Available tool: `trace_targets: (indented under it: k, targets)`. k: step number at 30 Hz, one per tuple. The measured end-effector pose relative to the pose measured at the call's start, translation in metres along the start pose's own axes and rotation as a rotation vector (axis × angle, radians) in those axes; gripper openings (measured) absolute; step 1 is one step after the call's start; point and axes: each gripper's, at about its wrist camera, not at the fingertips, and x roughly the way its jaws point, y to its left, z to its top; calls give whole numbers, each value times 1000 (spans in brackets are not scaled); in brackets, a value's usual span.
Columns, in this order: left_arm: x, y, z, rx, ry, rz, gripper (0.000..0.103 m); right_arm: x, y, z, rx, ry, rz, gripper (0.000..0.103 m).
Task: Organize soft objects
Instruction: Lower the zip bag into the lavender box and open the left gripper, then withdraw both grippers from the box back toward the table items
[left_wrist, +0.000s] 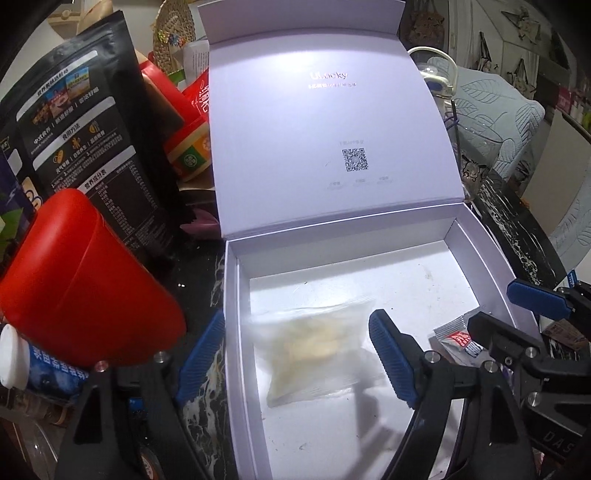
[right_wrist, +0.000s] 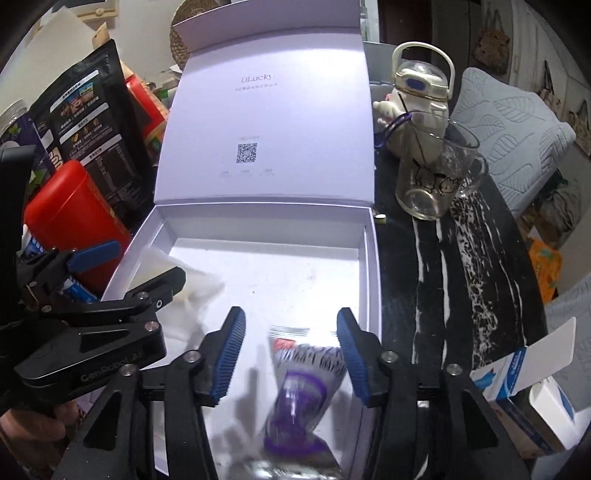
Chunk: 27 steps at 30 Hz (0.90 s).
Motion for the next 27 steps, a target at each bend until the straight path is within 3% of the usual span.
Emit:
trace_targets:
  k: [2, 4, 8, 27]
  targets:
    - [-2, 1, 1, -5, -2, -2, 81, -3, 0, 1, 0, -3, -2, 53]
    - [-7, 3, 2, -14, -9, -7, 81, -9, 0, 2, 1, -13, 1, 60]
    - [-24, 5, 4, -20, -48, -19, 81, -23, 4, 3, -11, -42, 4, 60]
    - [-148, 17, 0, -19, -309, -26, 81, -126, 21, 3, -80, -284, -19, 73]
